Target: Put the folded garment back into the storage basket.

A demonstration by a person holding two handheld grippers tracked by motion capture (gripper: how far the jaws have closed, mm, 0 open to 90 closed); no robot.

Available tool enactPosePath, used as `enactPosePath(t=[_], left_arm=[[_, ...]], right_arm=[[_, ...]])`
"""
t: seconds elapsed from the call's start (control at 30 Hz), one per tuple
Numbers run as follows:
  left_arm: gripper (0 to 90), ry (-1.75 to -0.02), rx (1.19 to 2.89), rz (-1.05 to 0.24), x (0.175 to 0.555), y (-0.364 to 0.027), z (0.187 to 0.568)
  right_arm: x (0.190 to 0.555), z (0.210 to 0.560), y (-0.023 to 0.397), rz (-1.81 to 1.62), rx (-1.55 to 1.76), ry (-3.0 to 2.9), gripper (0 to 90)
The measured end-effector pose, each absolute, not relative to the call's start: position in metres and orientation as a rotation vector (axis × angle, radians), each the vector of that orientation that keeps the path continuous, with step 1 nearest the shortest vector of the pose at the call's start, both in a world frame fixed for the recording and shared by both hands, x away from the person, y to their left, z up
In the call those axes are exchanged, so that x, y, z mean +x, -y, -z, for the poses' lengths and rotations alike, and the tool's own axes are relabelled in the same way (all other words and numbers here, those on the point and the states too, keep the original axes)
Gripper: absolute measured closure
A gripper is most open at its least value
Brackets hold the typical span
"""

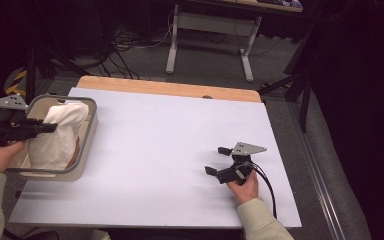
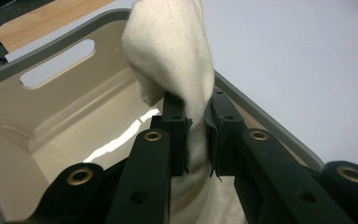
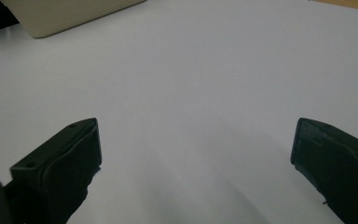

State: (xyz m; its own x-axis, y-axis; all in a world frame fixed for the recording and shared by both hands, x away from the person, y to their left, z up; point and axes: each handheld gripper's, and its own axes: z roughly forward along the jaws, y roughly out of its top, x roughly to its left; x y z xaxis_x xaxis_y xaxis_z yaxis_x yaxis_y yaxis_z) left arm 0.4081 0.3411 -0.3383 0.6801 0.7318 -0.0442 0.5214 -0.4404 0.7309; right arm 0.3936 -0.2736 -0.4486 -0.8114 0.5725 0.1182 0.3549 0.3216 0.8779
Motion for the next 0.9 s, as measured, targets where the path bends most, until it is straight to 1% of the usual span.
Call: enactPosePath(t=[0.23,0.33,0.37,0.4,0.47,0.57,0.6,0.7,0.8,0.9], left_arm=[[78.5,-1.009,2.177,-0.36,0.435,-0.339,0.352],[76.9,-1.033,2.181,-0.408,0.446,-0.34,0.359],[74.5,-1.045,2.177,-0.438,0.449,-0.341,0.362],[69.3,-1.077,2.166,-0.481,0.453,-0.342,0.364],[52.6,-1.164,2.16,-0.589,0.46,-0.345,0.368],[47.0,-1.235,2.158,-0.663,0.464,-0.348,0.371],[45.4,-1.247,2.161,-0.651,0.464,-0.348,0.371],[48.8,-1.245,2.182,-0.628,0.461,-0.345,0.372],[59.4,-1.236,2.218,-0.554,0.459,-0.34,0.375],[67.4,-1.251,2.242,-0.485,0.459,-0.337,0.38]], right_arm=[[0.394,0.448,0.274,-1.495,0.847,-2.372,2.2],[0.393,0.448,0.274,-1.494,0.845,-2.37,2.2],[0.394,0.448,0.274,-1.494,0.845,-2.37,2.2],[0.393,0.448,0.274,-1.494,0.845,-2.371,2.2],[0.393,0.448,0.274,-1.494,0.845,-2.37,2.2],[0.393,0.448,0.274,-1.496,0.844,-2.369,2.0],[0.393,0.448,0.274,-1.496,0.844,-2.369,2.1],[0.393,0.448,0.274,-1.497,0.843,-2.371,2.1],[0.393,0.448,0.274,-1.497,0.841,-2.371,2.1],[0.393,0.448,0.274,-1.498,0.841,-2.37,2.0]])
